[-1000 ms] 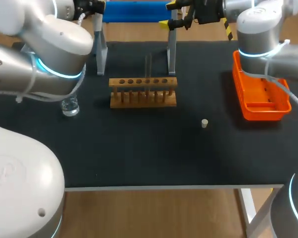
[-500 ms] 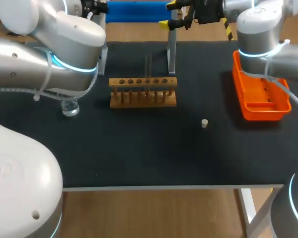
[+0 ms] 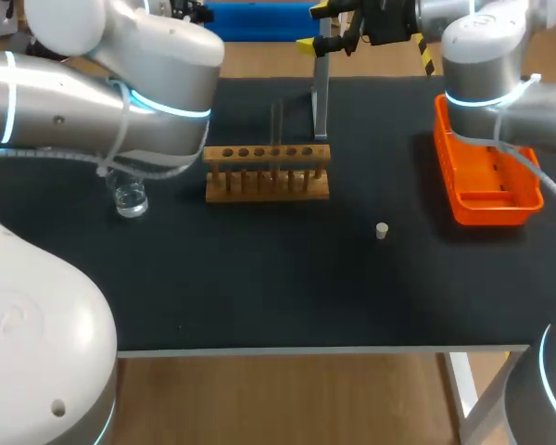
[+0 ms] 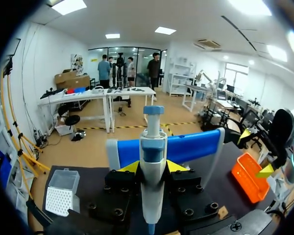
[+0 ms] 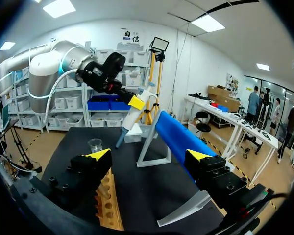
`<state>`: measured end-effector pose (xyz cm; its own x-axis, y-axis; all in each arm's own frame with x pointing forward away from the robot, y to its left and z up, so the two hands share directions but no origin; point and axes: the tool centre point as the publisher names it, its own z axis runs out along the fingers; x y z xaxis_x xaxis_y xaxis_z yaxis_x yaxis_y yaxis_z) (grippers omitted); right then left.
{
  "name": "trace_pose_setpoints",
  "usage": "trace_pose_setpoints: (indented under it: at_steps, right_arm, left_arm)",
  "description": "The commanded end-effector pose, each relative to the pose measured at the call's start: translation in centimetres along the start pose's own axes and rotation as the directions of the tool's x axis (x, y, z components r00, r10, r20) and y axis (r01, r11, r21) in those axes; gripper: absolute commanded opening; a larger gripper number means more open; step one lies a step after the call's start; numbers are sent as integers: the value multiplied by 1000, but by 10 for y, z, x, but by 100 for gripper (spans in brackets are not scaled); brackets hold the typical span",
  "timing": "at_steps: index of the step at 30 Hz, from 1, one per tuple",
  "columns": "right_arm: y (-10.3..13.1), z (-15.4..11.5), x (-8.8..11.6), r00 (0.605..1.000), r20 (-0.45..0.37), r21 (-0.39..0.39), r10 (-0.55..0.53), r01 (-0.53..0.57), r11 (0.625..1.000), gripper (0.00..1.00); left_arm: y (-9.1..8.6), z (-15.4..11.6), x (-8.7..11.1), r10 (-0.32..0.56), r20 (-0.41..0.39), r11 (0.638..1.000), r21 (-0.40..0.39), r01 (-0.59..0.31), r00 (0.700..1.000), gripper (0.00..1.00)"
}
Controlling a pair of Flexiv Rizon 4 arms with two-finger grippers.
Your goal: Invert the test tube, pick up the pipette, mount the tip to pipette, aspirate from beaker and dispense into the tube, eject the tip, return the pipette, and cap with the stopper.
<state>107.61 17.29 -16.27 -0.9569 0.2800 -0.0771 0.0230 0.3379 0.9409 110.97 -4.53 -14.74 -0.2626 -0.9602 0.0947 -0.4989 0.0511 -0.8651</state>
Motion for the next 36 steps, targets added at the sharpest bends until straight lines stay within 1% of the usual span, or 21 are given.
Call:
trace_pose_setpoints:
  at_steps: [1,6,11,17,26,36]
  right_arm:
    - [0,-1,-1,1000,-4,3,0,0,1000,100]
    - [0,-1,-1,1000,-4,3,0,0,1000,100]
    - [0,-1,-1,1000,-4,3,0,0,1000,100]
    - [0,-1,-1,1000,-4,3,0,0,1000,100]
    - [0,-1,-1,1000,-4,3,0,0,1000,100]
    - [0,-1,-1,1000,-4,3,0,0,1000,100]
  left_arm:
    - [-3,8,4,-5,13,1000,-17,5,1000,0]
    - [-2,13,4,-20,33,999,-37,22,999,0]
    - [-2,18,2,-39,34,998,-39,40,999,0]
    - [-2,25,1,-39,44,997,-68,42,998,0]
    - [-1,33,-6,-29,86,992,-117,39,996,0]
    - [0,40,-12,-25,113,989,-141,41,993,0]
